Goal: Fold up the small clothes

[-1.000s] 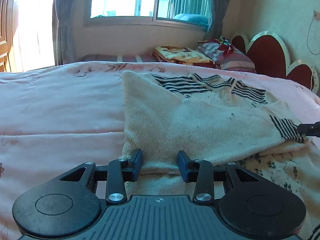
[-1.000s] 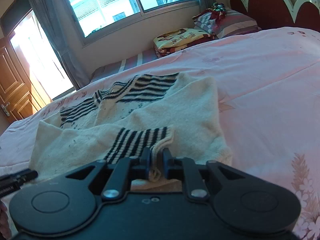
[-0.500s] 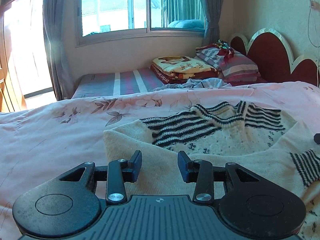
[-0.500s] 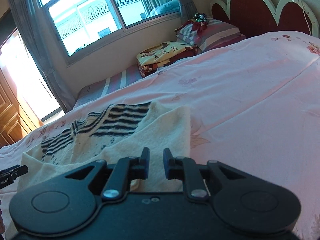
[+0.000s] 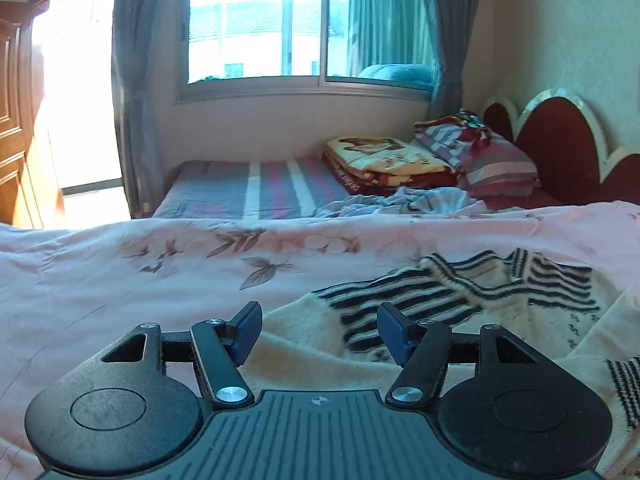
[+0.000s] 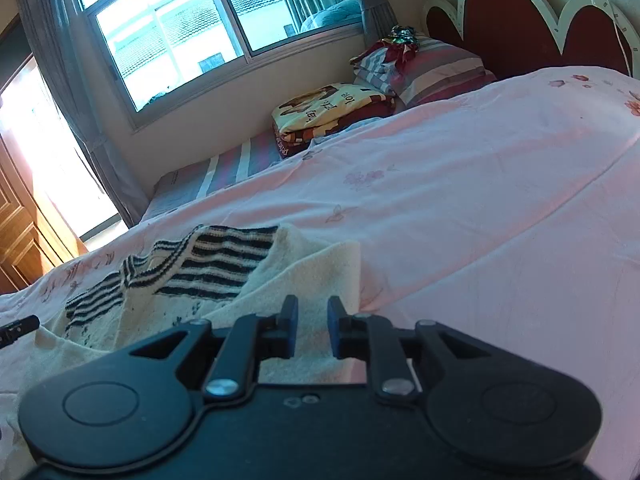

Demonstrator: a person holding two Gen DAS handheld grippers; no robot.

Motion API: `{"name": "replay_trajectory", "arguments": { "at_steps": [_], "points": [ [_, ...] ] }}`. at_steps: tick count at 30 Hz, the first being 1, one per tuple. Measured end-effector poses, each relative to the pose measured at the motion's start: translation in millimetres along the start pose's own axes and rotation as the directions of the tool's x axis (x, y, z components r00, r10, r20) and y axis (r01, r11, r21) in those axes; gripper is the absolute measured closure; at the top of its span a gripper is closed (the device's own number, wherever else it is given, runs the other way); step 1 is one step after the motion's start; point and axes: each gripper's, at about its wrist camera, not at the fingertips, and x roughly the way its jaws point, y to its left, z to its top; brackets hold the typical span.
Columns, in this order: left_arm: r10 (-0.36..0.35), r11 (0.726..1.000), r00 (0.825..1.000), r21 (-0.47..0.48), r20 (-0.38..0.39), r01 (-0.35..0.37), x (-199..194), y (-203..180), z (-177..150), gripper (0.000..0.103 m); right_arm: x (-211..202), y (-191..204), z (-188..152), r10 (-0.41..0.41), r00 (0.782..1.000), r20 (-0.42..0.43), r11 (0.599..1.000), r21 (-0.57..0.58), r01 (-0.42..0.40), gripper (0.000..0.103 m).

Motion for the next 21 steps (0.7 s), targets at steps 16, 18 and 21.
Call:
{"name": "replay_trajectory", "arguments": {
  "at_steps": [16,18,21],
  "points": [
    [-0.06,0.997,0.998,-0.047,-0.018,0.06,-53.4,-12.9,-43.0,0.038,-44.7,36.4,-40.6,0.191,0.98,-0.055,0.961,-0.19,-0.199,0.083],
    [-0.052,0.999,0.998,-0.007,-0.022,0.052,-60.2,-23.6,-54.1,0.038,-45.7,49.4,-53.9,0.188,0.98,-0.073,0.944,-0.26,-0.2,0.083],
    [-0.02,0.999,0.997,0.033,-0.081,0.023,-54.7,-27.5,-73.5,0.037,-40.9,55.4,-68.6,0.117,0.99,-0.082,0.925,-0.354,-0.139,0.083]
  ]
}}
